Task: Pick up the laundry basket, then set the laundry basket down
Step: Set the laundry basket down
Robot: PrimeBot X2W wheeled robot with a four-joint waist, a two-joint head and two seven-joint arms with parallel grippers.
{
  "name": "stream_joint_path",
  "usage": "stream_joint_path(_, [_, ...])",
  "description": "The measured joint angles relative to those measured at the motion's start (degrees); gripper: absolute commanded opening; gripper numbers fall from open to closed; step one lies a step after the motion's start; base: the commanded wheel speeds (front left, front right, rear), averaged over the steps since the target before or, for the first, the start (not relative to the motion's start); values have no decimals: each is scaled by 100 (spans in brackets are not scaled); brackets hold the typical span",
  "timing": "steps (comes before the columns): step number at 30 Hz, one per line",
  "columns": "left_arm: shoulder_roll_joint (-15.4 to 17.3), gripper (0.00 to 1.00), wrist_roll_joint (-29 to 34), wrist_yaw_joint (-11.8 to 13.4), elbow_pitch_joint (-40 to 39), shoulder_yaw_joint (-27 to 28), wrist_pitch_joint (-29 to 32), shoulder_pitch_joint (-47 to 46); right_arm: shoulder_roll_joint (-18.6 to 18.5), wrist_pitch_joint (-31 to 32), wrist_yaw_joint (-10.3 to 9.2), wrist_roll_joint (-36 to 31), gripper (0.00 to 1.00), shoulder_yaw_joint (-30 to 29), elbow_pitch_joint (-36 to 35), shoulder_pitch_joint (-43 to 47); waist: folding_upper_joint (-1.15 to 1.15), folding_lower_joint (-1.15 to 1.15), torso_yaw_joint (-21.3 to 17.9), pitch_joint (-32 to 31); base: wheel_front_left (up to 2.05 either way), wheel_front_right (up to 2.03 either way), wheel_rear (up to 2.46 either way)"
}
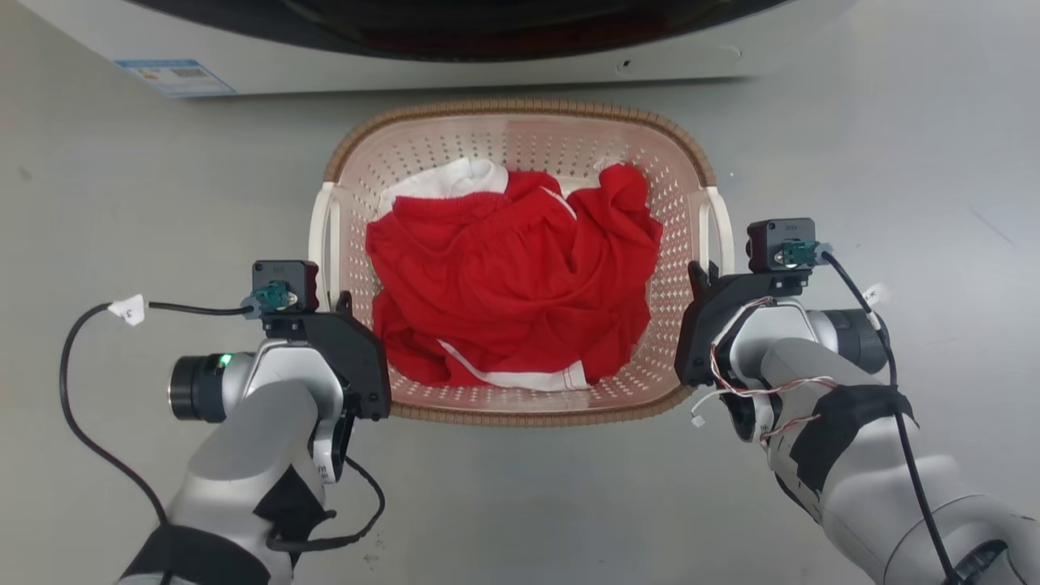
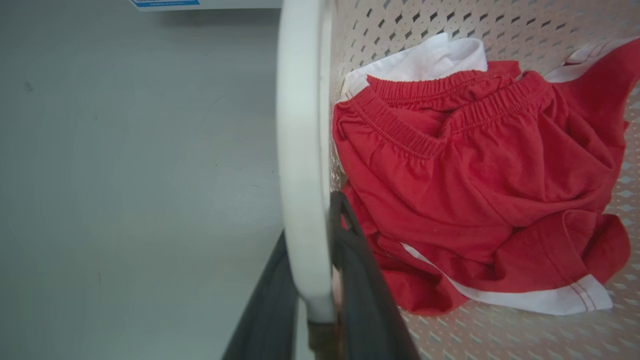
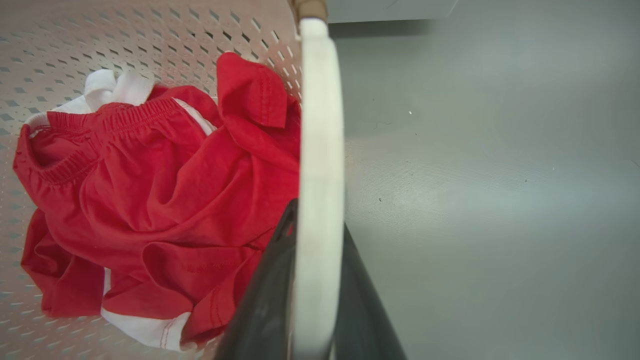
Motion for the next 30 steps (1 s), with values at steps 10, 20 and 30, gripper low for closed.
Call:
stream_joint_path(10, [3,0,63,-1,131,-1,-145,-302,-7,-156,0,-21,0,52,-1,-204,0,-1,-9,650,0,0,0])
stream_joint_path(20, [-25,4,99,-1,257,-12,-272,-457,-5,-287,0,-46,31,105,22,-337,0,-2,-22,794,0,0,0])
stream_joint_path(30, [-86,100,200,1,378,-19,-438,-551,69,-460,34,-104,100,193,13,-442,-1,-2,-38,820,0,0,0])
